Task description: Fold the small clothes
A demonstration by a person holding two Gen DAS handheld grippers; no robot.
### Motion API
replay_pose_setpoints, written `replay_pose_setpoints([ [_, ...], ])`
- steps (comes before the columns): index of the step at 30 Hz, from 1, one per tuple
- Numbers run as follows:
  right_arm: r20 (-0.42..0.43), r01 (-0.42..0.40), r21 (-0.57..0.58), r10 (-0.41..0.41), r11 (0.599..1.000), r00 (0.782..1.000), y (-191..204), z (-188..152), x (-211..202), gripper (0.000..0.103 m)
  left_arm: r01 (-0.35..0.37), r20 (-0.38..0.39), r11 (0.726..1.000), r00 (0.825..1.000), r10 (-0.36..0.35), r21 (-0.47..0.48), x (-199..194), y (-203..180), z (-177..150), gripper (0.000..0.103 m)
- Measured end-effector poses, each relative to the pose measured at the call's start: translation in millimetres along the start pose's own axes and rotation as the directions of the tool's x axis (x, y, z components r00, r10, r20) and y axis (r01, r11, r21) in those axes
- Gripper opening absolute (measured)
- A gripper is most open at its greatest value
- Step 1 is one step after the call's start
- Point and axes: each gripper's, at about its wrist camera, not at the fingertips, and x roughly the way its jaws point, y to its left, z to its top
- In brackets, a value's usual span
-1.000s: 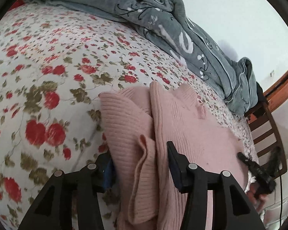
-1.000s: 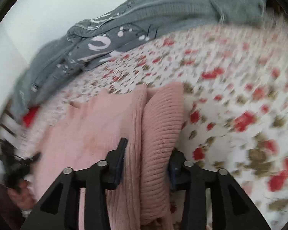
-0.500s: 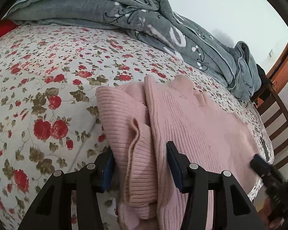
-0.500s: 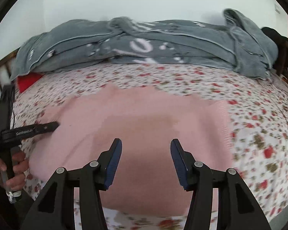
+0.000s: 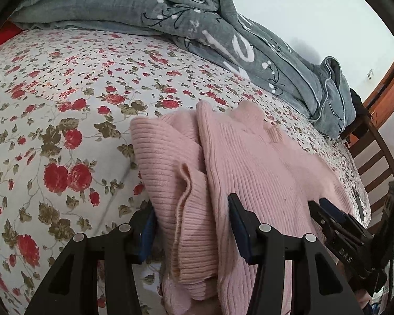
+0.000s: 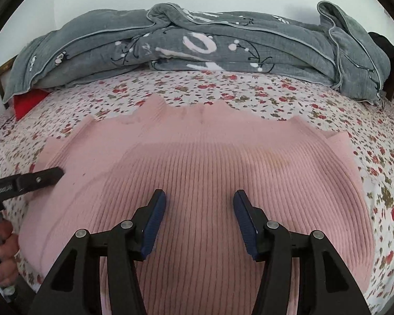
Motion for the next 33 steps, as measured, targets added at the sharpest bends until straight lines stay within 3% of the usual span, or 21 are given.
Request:
replay_pose_setpoints([
  [9, 0.002, -0.023, -0.008, 0.023, 1.000, 1.000, -6, -19, -12, 0.056, 0.017, -0.014, 1.000, 1.000, -0.016, 0.025, 0, 0, 1, 0.049],
  [16, 0.016, 0.020, -0.048, -0.019, 0.999, 1.000, 3, -35, -24, 0.055, 0.022, -0.007, 0.999, 1.000, -0.021, 0.036, 1, 0, 0, 0.050],
  [27, 0.012, 0.028, -0.008, -0.027, 1.000, 1.000, 2, -9, -1, 0.060, 0.029, -0.012, 0.999, 1.000, -0.028, 0.040, 2, 1, 0, 0.050],
  [33, 0.007, 0.040, -0.046, -0.039, 0.998, 0.999, 5, -17, -12, 0.060, 0.041, -0.027, 0.998, 0.999, -0.040, 0.048, 3, 2, 2, 0.051],
])
